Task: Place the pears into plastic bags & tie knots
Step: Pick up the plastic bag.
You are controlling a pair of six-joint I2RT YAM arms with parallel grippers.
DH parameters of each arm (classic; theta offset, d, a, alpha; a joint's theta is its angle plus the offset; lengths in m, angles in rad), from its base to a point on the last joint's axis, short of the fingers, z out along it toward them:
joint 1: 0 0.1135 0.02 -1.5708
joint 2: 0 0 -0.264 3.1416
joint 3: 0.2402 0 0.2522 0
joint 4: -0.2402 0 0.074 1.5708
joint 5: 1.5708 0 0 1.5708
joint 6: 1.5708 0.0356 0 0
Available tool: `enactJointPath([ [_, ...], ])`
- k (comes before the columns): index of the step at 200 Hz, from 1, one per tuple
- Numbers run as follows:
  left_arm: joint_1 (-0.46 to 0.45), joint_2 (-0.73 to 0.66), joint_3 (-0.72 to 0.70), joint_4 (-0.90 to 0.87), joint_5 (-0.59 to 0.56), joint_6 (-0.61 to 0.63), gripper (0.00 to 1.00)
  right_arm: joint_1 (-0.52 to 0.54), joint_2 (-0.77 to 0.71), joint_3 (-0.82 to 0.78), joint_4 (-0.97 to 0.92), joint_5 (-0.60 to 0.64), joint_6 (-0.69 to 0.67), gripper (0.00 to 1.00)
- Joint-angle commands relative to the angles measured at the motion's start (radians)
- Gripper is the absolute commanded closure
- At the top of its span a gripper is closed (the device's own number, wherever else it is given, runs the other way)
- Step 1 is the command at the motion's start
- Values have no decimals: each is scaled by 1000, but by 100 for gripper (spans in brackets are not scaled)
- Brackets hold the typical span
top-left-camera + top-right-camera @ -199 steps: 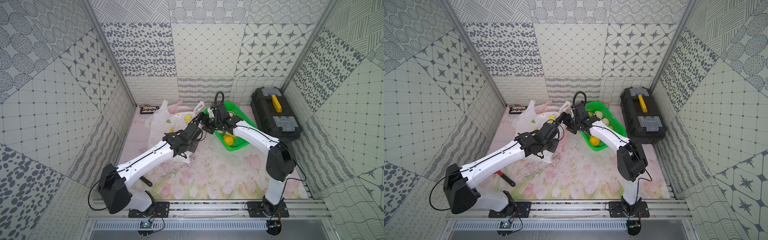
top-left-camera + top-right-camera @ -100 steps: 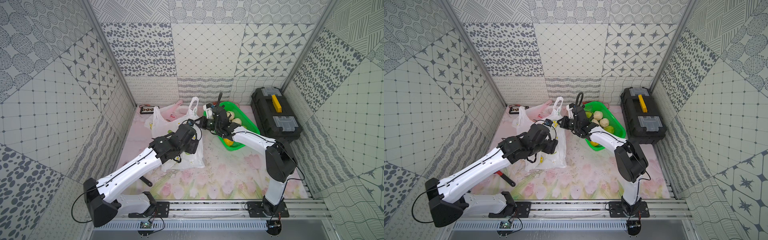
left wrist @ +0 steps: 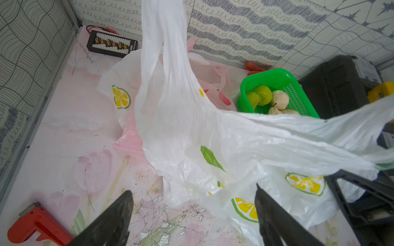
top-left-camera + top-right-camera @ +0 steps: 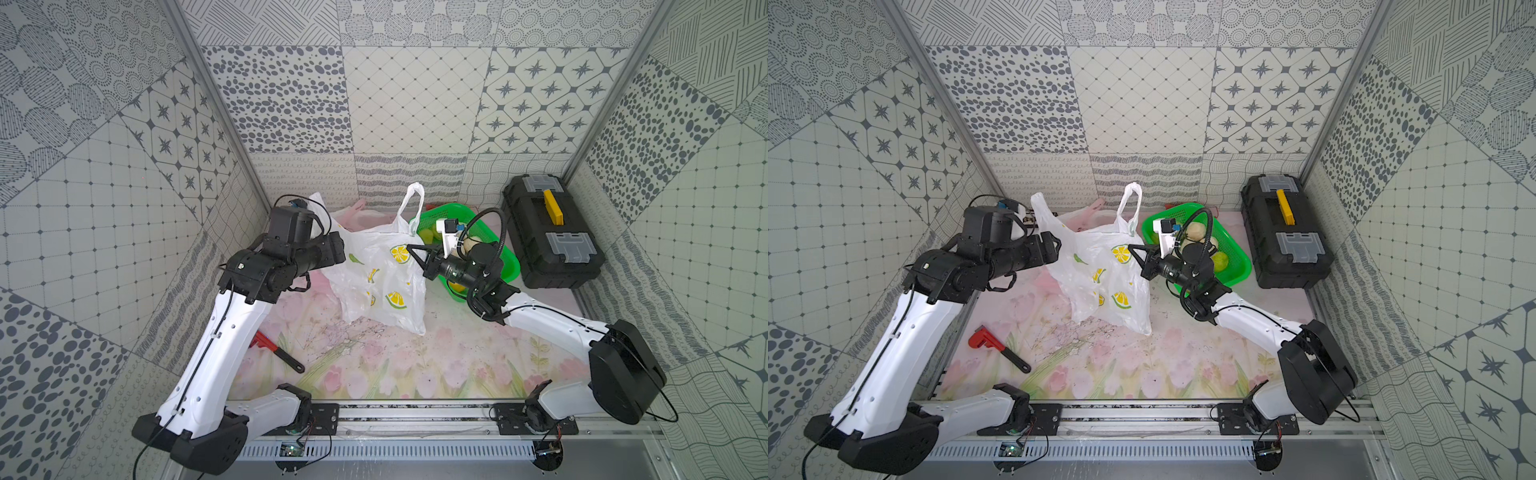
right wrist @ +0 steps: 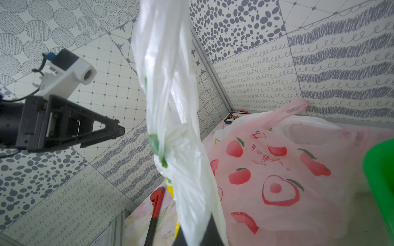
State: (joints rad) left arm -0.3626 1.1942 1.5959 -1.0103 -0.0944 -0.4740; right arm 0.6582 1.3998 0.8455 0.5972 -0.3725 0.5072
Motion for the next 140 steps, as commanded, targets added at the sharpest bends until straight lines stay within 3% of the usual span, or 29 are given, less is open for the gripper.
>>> enactJointPath([
  [1,42,70,66,-54,164,-63,3,35,-77,-34,100,44,-73,100],
  [50,47,148,107,-79,33,-81,1,83,-146,-108,115,84,-88,100],
  [93,48,232,156,-1,86,-81,1,120,-150,-136,143,87,-86,100],
  [120,48,262,142,-25,16,-50,17,120,-148,-158,184,105,-50,100],
  [140,52,259,125,-40,-49,-33,19,119,-151,-173,210,103,-24,100],
])
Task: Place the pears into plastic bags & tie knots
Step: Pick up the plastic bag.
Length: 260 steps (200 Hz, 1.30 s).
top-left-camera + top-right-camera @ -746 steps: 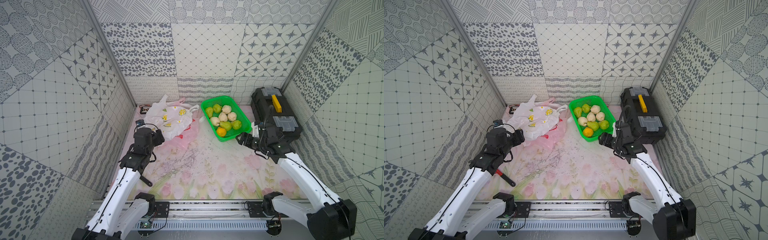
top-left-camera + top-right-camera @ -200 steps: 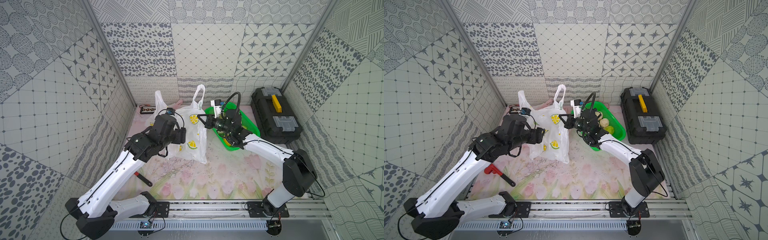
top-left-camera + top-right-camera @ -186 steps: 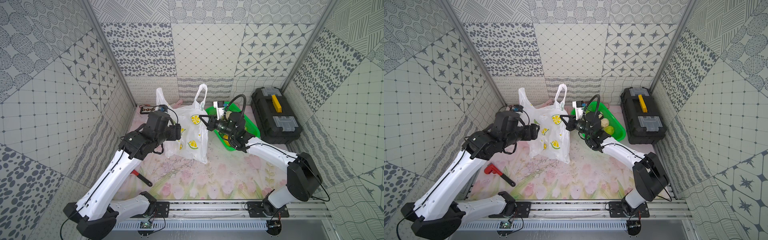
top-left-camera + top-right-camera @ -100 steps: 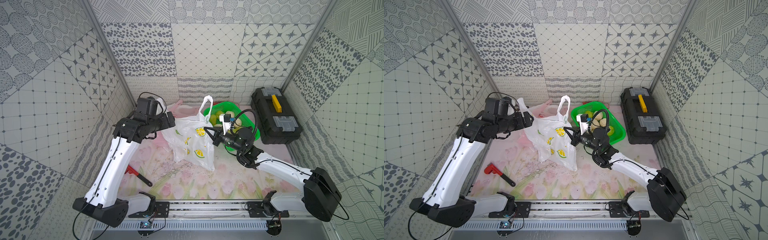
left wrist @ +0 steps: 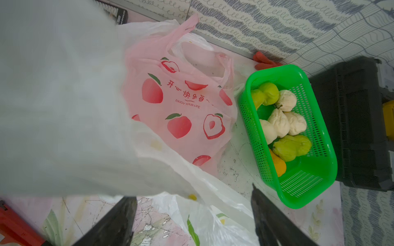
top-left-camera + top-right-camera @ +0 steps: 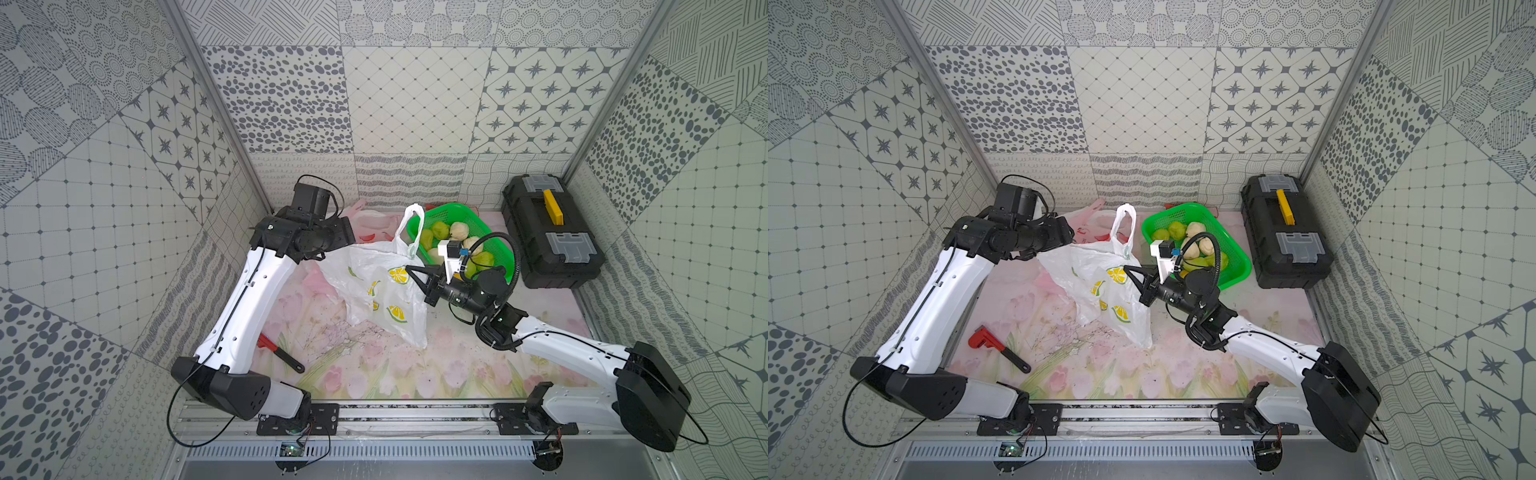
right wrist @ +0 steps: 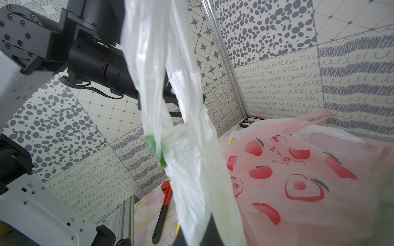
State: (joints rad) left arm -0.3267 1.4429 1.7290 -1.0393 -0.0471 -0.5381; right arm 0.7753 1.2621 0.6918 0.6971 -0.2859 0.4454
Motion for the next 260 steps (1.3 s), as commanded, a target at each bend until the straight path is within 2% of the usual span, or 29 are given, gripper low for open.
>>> enactJointPath([
  [1,17,10,-8,-11,-99,32,18,2,-13,-20,111,16,39,100],
  [15,38,10,-12,-11,-121,39,18,3,-18,-28,114,9,51,100],
  [74,68,79,-6,94,-42,63,18,3,-31,-53,113,-8,66,100],
  [122,87,105,-2,150,-33,82,26,2,-26,-73,136,-9,91,100],
  [134,90,113,-3,184,-29,90,25,3,-25,-77,143,-11,100,100],
  [152,93,141,15,196,6,97,16,2,-21,-80,148,-18,106,100],
  [168,92,158,16,214,44,98,17,2,-23,-86,153,-17,113,100],
  [186,93,170,10,212,47,110,30,3,-26,-101,166,1,120,100],
  [199,92,166,5,211,53,129,49,2,-27,-112,166,15,125,100],
  [218,94,142,-7,228,59,166,70,-4,-30,-132,173,26,161,100],
  [228,93,133,1,217,53,195,86,-19,-30,-142,169,24,205,100],
  [239,93,120,13,190,53,222,98,-50,-37,-146,124,19,282,100],
  [260,93,86,24,110,78,246,100,-166,-78,-140,-56,-44,458,69],
])
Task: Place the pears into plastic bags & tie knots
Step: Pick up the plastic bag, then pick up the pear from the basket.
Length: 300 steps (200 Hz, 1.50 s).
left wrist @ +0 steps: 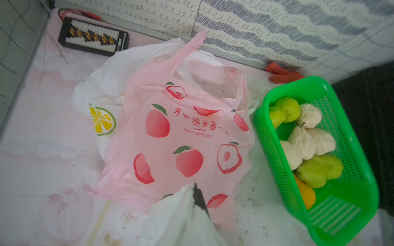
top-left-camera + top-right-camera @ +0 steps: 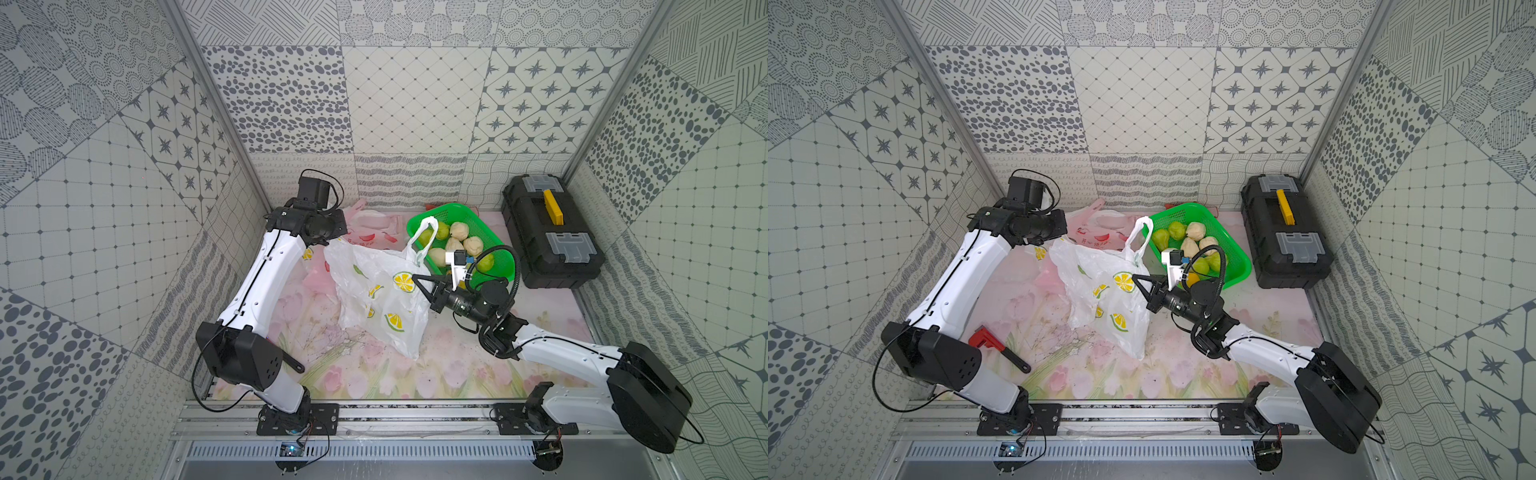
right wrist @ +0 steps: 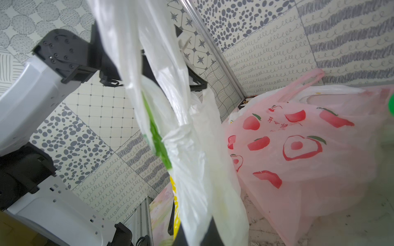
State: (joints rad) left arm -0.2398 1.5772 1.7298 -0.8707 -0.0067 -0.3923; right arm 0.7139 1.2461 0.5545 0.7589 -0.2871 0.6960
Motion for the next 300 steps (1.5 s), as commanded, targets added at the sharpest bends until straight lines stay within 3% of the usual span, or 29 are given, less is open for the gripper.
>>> enactJointPath([
  [1,5,-49,24,-63,37,101,100,-111,-65,-3,-125,-46,215,68],
  [14,4,-65,27,-126,34,101,100,-190,-113,-8,-225,-70,283,51],
  [33,-2,-100,15,-169,61,101,100,-268,-203,13,-470,-54,274,38],
  [51,-14,-130,20,-195,70,102,100,-307,-232,140,-830,46,201,36],
  [70,-33,-136,66,-247,58,110,100,-348,-137,339,-1183,140,96,35],
  [93,-89,-129,104,-262,64,112,100,-363,29,497,-1386,230,-9,36],
  [114,-148,-119,99,-245,56,124,100,-361,139,587,-1393,248,-66,31],
  [155,-154,-92,32,-211,57,105,100,-304,376,811,-1410,325,-92,20],
  [185,-152,-99,10,-195,56,113,100,-311,492,935,-1538,457,-156,18],
  [213,-154,-110,-41,-141,121,80,100,-368,485,883,-1536,422,-203,17],
  [236,-154,-103,-53,-123,135,75,100,-376,532,909,-1569,379,-279,7],
  [263,-157,-93,-53,-110,147,66,100,-382,586,925,-1546,330,-275,2],
  [300,-164,-91,-74,-103,148,64,100,-384,663,976,-1555,295,-302,2],
])
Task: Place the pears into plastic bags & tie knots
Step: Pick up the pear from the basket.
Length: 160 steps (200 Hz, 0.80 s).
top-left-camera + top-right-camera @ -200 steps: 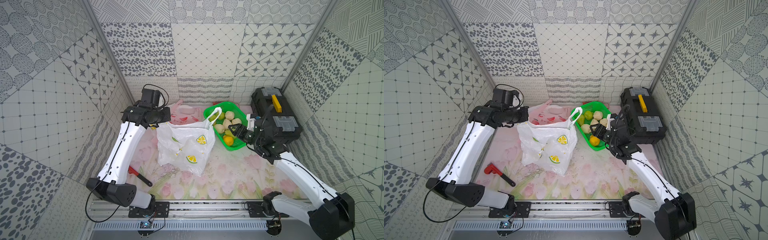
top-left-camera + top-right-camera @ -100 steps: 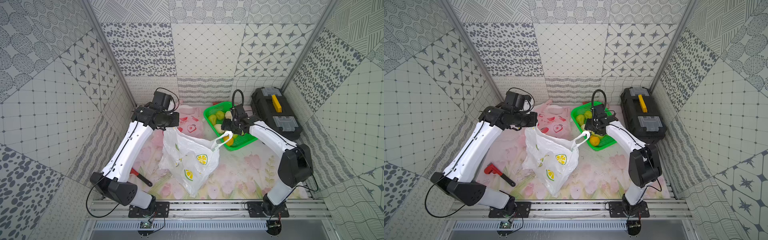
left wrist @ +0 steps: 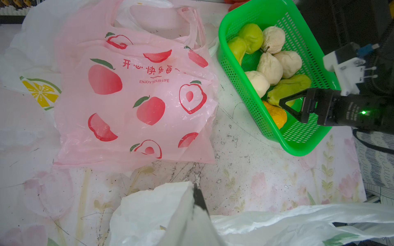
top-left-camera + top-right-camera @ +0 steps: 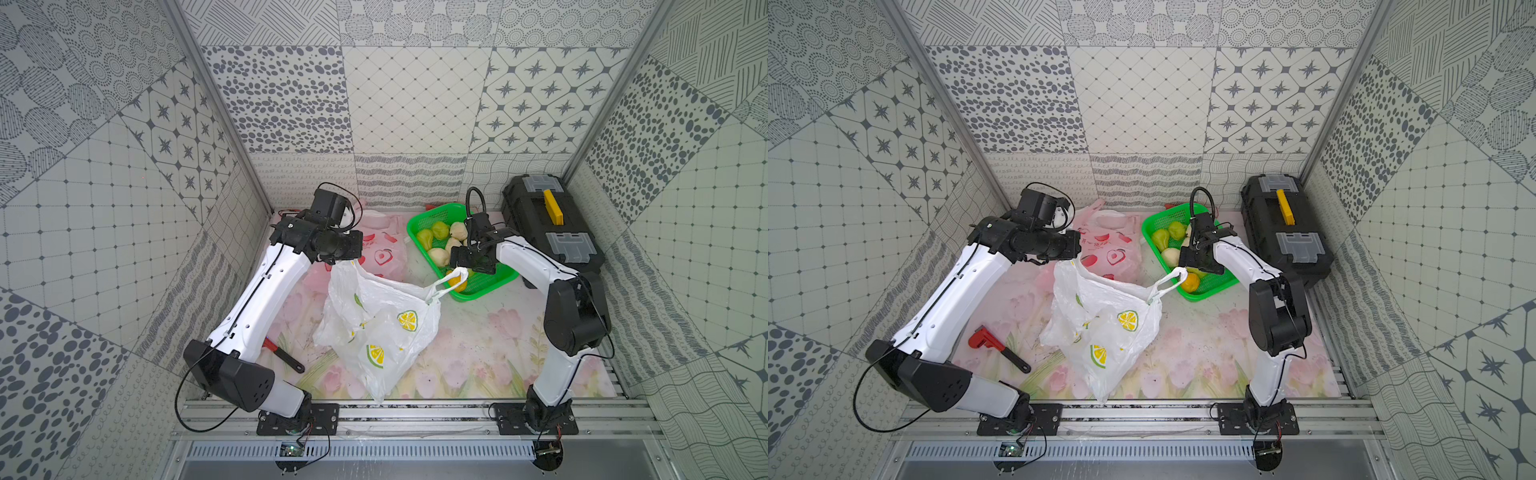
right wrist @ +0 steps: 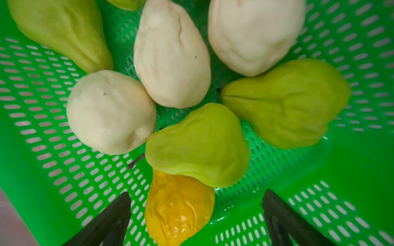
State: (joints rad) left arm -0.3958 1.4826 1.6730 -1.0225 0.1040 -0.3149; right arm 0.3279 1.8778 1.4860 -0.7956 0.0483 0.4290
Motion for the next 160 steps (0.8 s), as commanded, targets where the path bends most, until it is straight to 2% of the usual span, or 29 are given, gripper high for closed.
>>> enactJointPath([
  [1,-8,4,-18,50,37,-13,100,2,33,45,-1,-41,-35,2],
  [60,-17,14,-35,67,48,-18,100,15,183,132,-27,115,-104,2],
  [93,-20,22,-39,69,53,-19,100,16,182,120,34,98,-111,3],
  [123,-21,27,-28,65,53,-24,100,5,120,54,128,47,-98,16],
  [160,-23,27,-1,34,33,-23,100,-7,-34,-44,190,-8,-61,32],
])
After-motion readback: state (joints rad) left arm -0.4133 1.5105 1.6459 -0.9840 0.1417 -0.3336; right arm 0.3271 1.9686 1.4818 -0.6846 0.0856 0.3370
